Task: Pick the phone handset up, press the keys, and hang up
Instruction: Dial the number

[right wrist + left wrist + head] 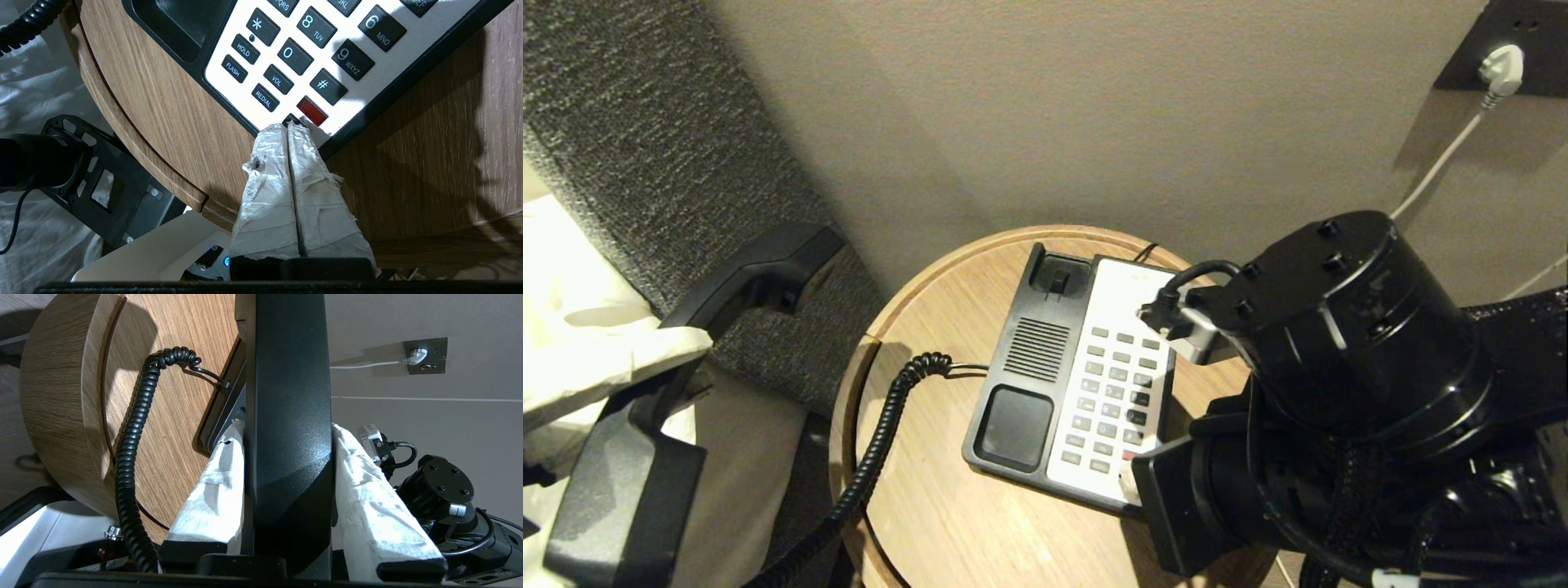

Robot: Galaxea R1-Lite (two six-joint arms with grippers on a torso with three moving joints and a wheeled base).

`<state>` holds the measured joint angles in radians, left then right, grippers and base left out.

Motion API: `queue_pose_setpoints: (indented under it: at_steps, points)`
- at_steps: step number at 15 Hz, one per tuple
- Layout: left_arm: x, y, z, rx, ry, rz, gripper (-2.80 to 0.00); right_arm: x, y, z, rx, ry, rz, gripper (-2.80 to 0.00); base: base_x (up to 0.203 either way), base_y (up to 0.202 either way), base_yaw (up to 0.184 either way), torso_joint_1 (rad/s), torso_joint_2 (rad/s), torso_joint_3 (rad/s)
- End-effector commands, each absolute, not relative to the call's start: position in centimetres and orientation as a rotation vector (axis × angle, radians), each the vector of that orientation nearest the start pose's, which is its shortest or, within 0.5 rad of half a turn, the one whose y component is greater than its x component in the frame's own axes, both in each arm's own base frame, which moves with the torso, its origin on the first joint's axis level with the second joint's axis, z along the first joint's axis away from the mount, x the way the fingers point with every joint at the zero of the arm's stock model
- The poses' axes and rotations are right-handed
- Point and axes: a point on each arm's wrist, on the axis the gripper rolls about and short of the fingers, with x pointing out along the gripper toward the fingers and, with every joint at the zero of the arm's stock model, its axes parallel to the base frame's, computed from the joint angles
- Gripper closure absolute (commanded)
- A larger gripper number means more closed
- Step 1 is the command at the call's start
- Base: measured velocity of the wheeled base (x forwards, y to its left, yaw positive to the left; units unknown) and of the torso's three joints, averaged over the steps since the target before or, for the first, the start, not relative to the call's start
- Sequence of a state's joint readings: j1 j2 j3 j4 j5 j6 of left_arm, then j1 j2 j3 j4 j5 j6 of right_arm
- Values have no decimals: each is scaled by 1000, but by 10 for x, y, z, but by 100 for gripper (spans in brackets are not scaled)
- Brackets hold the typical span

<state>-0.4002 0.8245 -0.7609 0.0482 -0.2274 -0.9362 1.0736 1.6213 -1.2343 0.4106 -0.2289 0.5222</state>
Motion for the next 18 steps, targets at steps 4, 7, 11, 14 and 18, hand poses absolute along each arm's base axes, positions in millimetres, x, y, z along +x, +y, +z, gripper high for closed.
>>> queue_pose_setpoints:
  at_steps: [4,7,11,14,18]
  points:
    - [68,-34,274,-899,397,-528,0,137,242,226,-34,838,588,0,0,0,0,0,0,0]
    - [68,-34,273,-899,398,-528,0,138,242,223,-42,844,583,0,0,0,0,0,0,0]
    - [68,-34,273,-899,397,-528,0,142,242,217,-57,857,566,0,0,0,0,0,0,0]
    - [68,-34,272,-899,401,-526,0,145,241,216,-74,855,564,0,0,0,0,0,0,0]
    - [68,-34,273,-900,399,-527,0,144,240,224,-45,836,576,0,0,0,0,0,0,0]
